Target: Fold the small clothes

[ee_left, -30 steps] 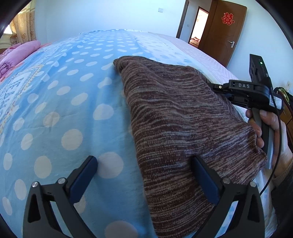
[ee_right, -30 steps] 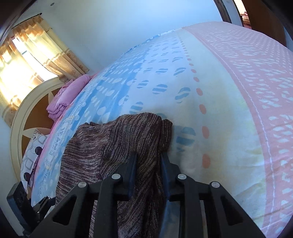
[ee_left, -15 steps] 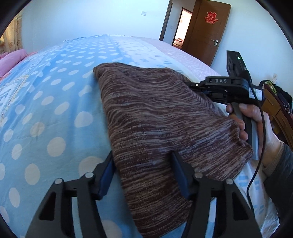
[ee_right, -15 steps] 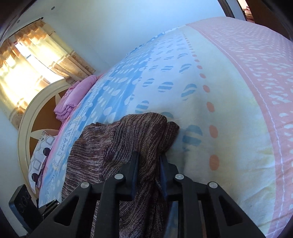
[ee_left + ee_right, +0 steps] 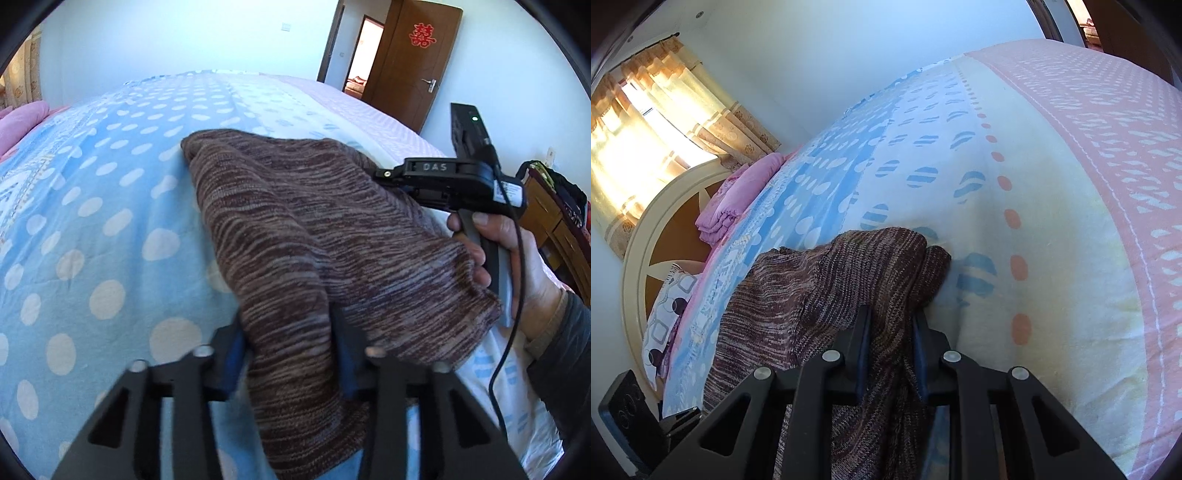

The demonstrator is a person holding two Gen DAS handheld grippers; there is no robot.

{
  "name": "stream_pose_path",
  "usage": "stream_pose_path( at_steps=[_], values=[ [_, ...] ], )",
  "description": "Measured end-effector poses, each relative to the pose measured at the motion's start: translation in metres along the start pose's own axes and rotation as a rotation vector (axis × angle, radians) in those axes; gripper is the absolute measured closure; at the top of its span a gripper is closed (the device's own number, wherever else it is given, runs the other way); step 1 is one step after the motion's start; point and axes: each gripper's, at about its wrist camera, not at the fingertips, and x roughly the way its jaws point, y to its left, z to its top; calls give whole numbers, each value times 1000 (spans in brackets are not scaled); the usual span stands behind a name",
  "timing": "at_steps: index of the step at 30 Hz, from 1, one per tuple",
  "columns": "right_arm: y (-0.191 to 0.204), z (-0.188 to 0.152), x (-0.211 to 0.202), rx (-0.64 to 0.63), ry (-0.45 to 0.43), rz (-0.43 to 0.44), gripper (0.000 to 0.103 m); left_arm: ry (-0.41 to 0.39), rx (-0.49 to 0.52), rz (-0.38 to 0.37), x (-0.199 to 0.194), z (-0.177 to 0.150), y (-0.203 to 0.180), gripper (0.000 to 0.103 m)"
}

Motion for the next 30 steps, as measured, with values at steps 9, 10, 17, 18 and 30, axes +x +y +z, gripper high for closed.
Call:
stream_pose_path(
  at_steps=[9, 10, 17, 18, 30],
  values=[
    [9, -2, -16, 25, -42, -41, 87, 14, 9, 15, -9, 7, -2, 74],
    [9, -3, -18, 34, -43, -38, 87, 13, 6, 14, -9, 7, -1, 74],
    [22, -2, -38, 29, -71, -34, 92, -11, -3, 20, -19, 7, 0, 76],
    [23, -2, -41, 31, -77, -33, 94, -13, 0, 20, -21, 7, -1, 76],
    [38, -17, -54, 44, -71, -48, 95, -35, 15, 23, -44, 4, -2, 77]
  ],
)
